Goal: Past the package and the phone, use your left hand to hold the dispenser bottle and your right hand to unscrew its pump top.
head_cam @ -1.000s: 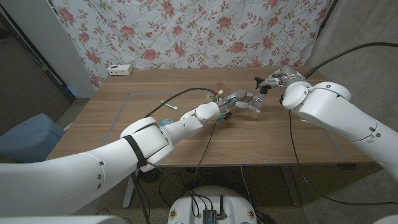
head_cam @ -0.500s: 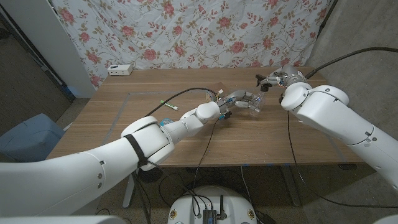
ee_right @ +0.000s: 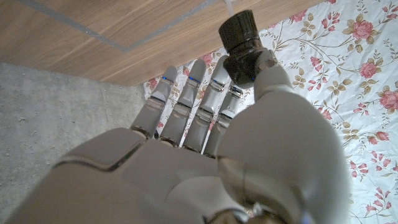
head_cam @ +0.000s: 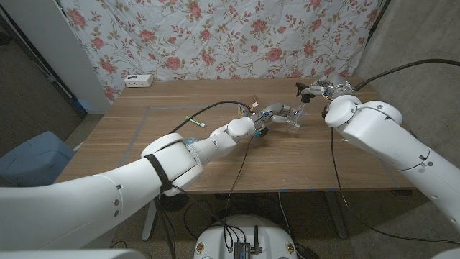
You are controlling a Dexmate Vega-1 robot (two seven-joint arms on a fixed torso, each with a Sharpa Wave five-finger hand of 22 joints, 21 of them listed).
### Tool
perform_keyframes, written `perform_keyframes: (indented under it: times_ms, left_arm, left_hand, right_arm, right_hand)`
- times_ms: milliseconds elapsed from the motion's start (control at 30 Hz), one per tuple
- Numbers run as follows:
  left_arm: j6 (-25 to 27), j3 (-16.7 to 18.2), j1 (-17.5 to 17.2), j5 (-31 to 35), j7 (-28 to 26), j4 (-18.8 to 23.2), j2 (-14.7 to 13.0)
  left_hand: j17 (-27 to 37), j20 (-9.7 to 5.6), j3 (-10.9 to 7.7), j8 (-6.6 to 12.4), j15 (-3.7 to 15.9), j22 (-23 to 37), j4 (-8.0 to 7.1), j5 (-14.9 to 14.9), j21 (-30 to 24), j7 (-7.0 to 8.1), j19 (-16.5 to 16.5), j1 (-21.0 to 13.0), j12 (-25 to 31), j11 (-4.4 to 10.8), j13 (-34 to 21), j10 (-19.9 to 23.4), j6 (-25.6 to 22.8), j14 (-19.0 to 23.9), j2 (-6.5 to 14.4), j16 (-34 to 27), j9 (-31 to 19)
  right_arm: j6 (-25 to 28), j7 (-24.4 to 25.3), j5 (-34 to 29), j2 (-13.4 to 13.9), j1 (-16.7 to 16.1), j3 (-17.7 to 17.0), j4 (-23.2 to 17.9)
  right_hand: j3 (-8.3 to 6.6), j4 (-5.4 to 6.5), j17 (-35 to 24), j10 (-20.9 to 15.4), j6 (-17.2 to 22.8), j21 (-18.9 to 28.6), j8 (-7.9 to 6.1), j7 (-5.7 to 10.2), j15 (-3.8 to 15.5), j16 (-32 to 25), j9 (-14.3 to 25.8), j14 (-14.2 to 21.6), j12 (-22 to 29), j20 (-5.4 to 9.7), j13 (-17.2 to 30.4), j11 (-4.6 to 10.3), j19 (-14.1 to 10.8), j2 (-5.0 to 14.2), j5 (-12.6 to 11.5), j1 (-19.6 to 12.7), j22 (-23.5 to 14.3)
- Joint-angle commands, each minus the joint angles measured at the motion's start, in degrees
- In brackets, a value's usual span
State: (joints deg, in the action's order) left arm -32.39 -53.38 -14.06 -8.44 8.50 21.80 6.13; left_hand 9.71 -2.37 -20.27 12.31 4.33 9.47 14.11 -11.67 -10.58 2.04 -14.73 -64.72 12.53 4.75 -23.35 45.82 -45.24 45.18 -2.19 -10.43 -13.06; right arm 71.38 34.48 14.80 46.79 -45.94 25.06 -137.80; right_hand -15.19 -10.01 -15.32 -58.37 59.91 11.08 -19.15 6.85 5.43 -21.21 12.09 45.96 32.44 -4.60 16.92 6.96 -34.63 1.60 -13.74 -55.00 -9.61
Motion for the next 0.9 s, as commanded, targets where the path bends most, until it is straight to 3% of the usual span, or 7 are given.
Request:
perform_keyframes:
  times_ms: [33, 367, 900]
  left_arm:
    - [1.1, 0.1, 0.1, -0.9, -1.0, -0.3, 0.6]
    - [-0.3, 0.1, -0.6, -1.0, -1.2, -0.1, 0.3]
    - [-3.2, 0.7, -1.7, -0.5, -1.1, 0.8, -0.8]
  left_hand:
    - [0.1, -1.69, -5.45, 0.25, 4.44, 0.1, -5.17, -0.3, -0.1, 1.55, -0.4, 5.9, 0.2, 2.55, -0.2, 3.0, -4.7, 1.2, 7.7, -0.3, -0.1]
    - [0.1, -1.65, -5.50, 0.22, 4.29, 0.1, -5.11, -0.3, -0.1, 1.44, -0.4, 5.9, 0.2, 2.55, -0.3, 3.0, -4.7, 1.1, 7.7, -0.3, -0.1]
    - [0.1, -1.71, -5.53, 0.24, 4.34, 0.1, -5.06, -0.3, -0.1, 1.57, -0.4, 6.0, 0.2, 2.62, -0.3, 3.0, -4.8, 1.1, 7.6, -0.3, -0.1]
  right_arm:
    - [-2.7, 0.6, -1.2, -1.0, -1.9, -1.8, 0.0]
    - [-3.6, 1.3, -2.1, -1.9, -2.7, -2.3, -0.6]
    - [-1.5, 0.2, -2.6, -0.8, -1.8, -3.0, -3.1]
  right_hand:
    - [-0.33, 0.33, -0.1, -4.3, 1.9, 0.0, -0.28, 1.43, 7.39, -0.2, 0.3, 0.3, 0.3, 0.25, 0.2, 4.01, 0.1, 2.65, 0.4, -3.2, -0.2]
    - [-0.36, 0.40, -0.2, -4.4, 1.9, -0.1, -0.25, 1.31, 7.46, -0.1, 0.3, 0.2, 0.5, 0.10, 0.3, 4.01, 0.4, 2.84, 0.5, -3.8, -0.1]
    - [-0.23, 0.74, -0.4, -4.4, 2.0, -0.2, -0.31, 1.17, 7.27, 0.1, 0.3, -0.1, 0.5, -0.09, 0.5, 4.00, 0.9, 3.06, 0.8, -4.0, -0.1]
